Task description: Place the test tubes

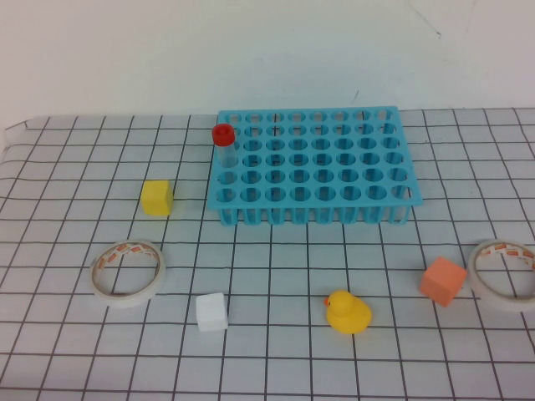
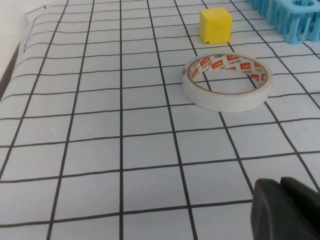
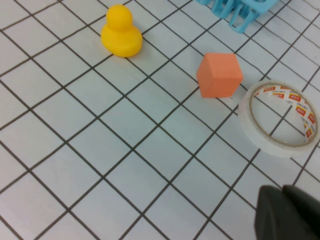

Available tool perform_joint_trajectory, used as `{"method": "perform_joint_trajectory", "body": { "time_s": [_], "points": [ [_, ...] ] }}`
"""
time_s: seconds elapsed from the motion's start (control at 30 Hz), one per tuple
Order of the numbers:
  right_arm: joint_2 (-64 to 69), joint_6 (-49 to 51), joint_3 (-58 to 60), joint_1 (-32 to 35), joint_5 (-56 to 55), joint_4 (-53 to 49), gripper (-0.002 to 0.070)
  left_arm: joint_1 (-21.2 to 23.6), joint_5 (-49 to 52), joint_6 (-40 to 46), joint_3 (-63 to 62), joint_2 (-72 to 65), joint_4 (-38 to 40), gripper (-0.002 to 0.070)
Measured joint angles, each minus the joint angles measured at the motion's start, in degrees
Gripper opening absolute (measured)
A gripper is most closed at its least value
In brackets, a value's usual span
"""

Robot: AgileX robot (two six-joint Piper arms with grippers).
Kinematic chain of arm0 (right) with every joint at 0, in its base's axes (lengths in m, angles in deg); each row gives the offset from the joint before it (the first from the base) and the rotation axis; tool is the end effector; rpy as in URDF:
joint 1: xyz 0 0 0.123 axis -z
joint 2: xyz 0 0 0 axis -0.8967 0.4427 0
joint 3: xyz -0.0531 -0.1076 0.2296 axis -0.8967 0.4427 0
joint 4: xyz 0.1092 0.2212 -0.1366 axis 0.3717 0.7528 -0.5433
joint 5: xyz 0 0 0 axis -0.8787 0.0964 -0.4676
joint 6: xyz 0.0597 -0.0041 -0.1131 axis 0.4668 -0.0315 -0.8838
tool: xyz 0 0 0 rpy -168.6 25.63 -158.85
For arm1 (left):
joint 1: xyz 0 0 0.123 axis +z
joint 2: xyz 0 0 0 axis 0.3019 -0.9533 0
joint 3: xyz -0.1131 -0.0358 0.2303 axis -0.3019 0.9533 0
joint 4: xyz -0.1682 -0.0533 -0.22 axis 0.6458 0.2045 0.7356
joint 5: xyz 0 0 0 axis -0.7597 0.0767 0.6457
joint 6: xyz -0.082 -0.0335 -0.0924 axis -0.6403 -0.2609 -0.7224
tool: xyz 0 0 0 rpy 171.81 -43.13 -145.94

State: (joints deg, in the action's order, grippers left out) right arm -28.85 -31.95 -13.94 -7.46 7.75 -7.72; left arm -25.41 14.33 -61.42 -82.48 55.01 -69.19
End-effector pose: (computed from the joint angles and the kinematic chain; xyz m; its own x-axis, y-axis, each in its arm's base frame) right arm 0.1130 0.1067 0.2643 -0.3073 -0.5115 -0.8024 -0.6020 0.7575 -0.2523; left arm 0.1451 -0.0221 0.1724 -0.2297 -0.0402 -0.9724 0.1367 0.9879 -0.0731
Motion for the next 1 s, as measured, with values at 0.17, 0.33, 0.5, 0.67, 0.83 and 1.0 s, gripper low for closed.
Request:
{"method": "perform_joint_trajectory", "body": {
  "time_s": [0.17, 0.33, 0.5, 0.67, 0.83, 1.0],
  "points": [
    [0.00, 0.00, 0.00, 0.00, 0.00, 0.00, -0.0001, 0.00, 0.04, 0.04, 0.00, 0.00, 0.00, 0.0000],
    [0.00, 0.00, 0.00, 0.00, 0.00, 0.00, -0.0001, 0.00, 0.13, 0.04, 0.00, 0.00, 0.00, 0.0000],
    [0.00, 0.00, 0.00, 0.00, 0.00, 0.00, -0.0001, 0.00, 0.13, 0.12, 0.00, 0.00, 0.00, 0.0000],
    [0.00, 0.00, 0.74, 4.15, 0.00, 0.36, -0.0001, 0.00, 0.13, 0.12, 0.00, 0.00, 0.00, 0.0000],
    [0.10, 0.64, 2.97, 15.74, -0.10, 0.68, -0.0001, 0.00, 0.13, 0.12, 0.00, 0.00, 0.03, 0.0000],
    [0.10, 2.67, 3.47, 27.75, -0.45, 4.22, -0.0001, 0.00, 0.13, 0.12, 0.00, 0.00, 0.03, 0.0000]
  ]
}}
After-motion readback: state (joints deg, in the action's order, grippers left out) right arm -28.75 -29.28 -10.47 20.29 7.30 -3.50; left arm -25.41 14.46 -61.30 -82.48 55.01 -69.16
